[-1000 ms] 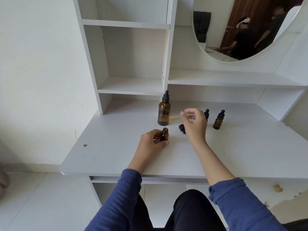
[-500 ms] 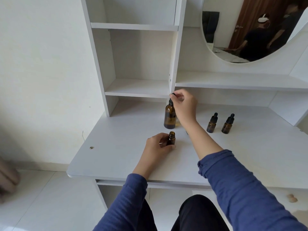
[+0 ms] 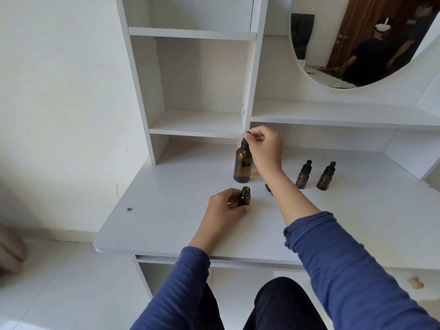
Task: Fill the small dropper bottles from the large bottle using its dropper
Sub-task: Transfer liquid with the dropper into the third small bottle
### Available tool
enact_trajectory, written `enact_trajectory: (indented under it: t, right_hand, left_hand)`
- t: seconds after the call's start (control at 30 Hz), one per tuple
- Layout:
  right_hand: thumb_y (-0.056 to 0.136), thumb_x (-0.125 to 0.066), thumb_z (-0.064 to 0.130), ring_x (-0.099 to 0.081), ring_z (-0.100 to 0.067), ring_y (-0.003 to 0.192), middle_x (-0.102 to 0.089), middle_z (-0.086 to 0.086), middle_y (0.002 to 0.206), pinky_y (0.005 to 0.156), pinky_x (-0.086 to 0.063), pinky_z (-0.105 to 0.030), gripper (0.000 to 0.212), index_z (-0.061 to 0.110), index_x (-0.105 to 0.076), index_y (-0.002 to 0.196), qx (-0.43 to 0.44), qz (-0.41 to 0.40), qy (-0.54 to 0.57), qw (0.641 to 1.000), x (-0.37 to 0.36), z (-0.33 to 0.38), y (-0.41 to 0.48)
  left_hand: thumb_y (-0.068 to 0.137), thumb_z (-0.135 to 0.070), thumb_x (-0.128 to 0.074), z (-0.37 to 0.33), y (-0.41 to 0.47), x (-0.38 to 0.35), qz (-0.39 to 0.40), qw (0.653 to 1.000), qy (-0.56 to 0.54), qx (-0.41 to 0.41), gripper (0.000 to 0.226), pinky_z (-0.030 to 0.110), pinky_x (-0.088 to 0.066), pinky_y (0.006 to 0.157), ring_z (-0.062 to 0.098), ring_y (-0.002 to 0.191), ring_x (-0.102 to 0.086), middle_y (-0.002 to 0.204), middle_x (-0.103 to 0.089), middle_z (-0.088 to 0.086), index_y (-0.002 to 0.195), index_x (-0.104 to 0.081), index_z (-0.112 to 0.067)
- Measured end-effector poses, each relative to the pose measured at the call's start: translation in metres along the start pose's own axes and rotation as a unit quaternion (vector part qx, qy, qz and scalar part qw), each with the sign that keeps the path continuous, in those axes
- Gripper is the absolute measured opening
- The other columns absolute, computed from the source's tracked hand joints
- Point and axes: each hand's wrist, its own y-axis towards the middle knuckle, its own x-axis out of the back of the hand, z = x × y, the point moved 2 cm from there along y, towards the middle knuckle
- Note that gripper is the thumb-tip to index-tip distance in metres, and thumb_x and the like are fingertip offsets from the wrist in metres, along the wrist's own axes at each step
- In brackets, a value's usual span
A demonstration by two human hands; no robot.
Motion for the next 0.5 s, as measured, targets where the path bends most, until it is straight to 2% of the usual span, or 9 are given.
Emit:
enact_trajectory:
  t: [0.13,0.33,0.5]
  right_hand:
    - [0.080,-0.067,0.011,-0.062,-0.013,0.074,-0.066,-0.002,0.079,0.073,-0.051,-0.021,0.007,0.006,-0.066,0.085,-0.020,0.003,0.020,1.000,0.000,0.002,-0.003]
    - [0.083,-0.063,0.009,-0.055,0.001,0.067,-0.063,0.002,0.078,0.064,-0.042,-0.001,0.005,0.007,-0.065,0.086,-0.007,-0.011,0.011,1.000,0.002,0.007,0.000]
    - [0.083,-0.059,0.005,-0.056,0.001,0.067,-0.065,-0.003,0.079,0.066,-0.044,-0.003,0.007,0.005,-0.065,0.086,0.039,-0.049,0.019,0.998,0.010,0.024,0.008]
  left_hand:
    - [0.076,-0.004,-0.071,-0.001,-0.001,0.000,0.003,1.000,-0.002,0.003,0.026,0.004,-0.048,0.075,0.003,0.082,-0.062,0.090,-0.065,-0.005,0.101,-0.065,-0.013]
    - [0.077,-0.003,-0.069,-0.004,-0.003,0.001,0.007,1.000,-0.013,0.000,0.024,0.002,-0.047,0.073,-0.004,0.078,-0.061,0.085,-0.063,-0.010,0.097,-0.064,-0.016]
    - [0.078,-0.002,-0.068,-0.005,-0.003,0.001,0.009,1.000,-0.010,-0.002,0.025,0.001,-0.046,0.070,-0.004,0.076,-0.060,0.085,-0.063,-0.010,0.100,-0.065,-0.013]
